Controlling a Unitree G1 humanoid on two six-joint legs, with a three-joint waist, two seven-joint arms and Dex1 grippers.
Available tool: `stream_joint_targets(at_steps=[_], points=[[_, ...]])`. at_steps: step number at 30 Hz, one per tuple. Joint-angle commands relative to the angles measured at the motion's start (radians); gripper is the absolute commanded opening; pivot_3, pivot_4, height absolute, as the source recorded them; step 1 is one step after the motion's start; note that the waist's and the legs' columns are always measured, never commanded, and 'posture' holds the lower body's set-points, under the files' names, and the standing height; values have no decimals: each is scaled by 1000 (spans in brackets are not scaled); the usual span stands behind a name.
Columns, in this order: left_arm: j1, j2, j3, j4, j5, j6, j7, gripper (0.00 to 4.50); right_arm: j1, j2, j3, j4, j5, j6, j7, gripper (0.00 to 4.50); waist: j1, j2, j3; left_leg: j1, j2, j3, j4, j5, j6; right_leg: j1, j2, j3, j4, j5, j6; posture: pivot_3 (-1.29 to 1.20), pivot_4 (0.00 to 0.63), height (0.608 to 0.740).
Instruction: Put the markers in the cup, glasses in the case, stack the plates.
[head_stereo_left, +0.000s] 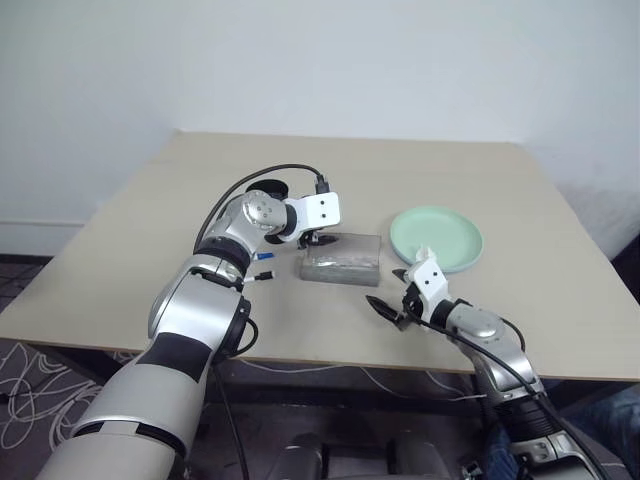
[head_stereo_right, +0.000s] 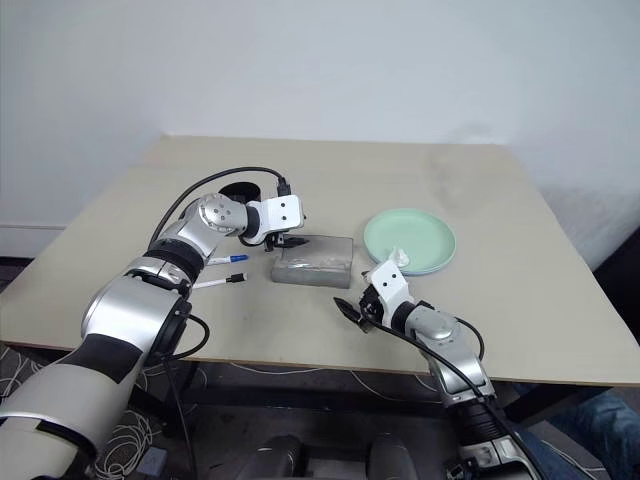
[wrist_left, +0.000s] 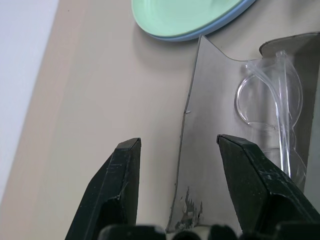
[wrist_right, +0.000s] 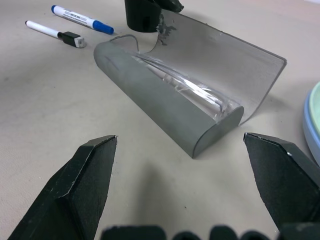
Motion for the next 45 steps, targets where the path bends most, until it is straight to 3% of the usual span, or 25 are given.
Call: stream_joint_targets(at_steps=[1,3,11,21,33,37,44,45], points=[[-13,11,6,-27,0,-9,22,1668,-27,2,-4,-17,5,-22,3,4409,0,0,0,0,0,0,0,0,0,0,0,0,0,0,0,0,0,740],[-6,6,-14,-26,21,-9,25,931,-28,1,-5,-16,4,-23,3,4409,0,0,0,0,0,0,0,0,0,0,0,0,0,0,0,0,0,740],[42,-23,-152,-31,155,-85,119,931,-16,3,-4,-28,0,-20,-6,4409,0,0,0,0,0,0,0,0,0,0,0,0,0,0,0,0,0,740],[52,-46,-269,-14,271,-33,178,931,-12,3,-5,-35,-2,-16,-9,4409,0,0,0,1,0,0,0,0,0,1,0,0,0,0,0,0,0,740],[65,-55,-47,-33,-13,29,-378,931,-17,3,-5,-31,-4,-16,-8,4409,-2,0,-1,0,0,0,0,0,0,0,0,0,0,0,0,0,0,740],[72,-53,-13,-49,-61,59,-490,931,-21,4,-5,-26,-3,-19,-7,4409,-4,0,-1,0,0,0,0,0,0,1,0,0,0,0,0,0,0,740],[78,-48,-6,-70,-80,48,-493,931,-28,6,-5,-19,-3,-21,-4,4409,-4,0,-1,0,0,0,0,0,0,1,0,0,0,0,0,0,0,740],[68,-44,-11,-70,-66,39,-426,931,-30,5,-5,-17,-2,-22,-3,4409,-4,0,-1,0,0,0,0,0,0,1,0,0,0,0,0,0,0,740]])
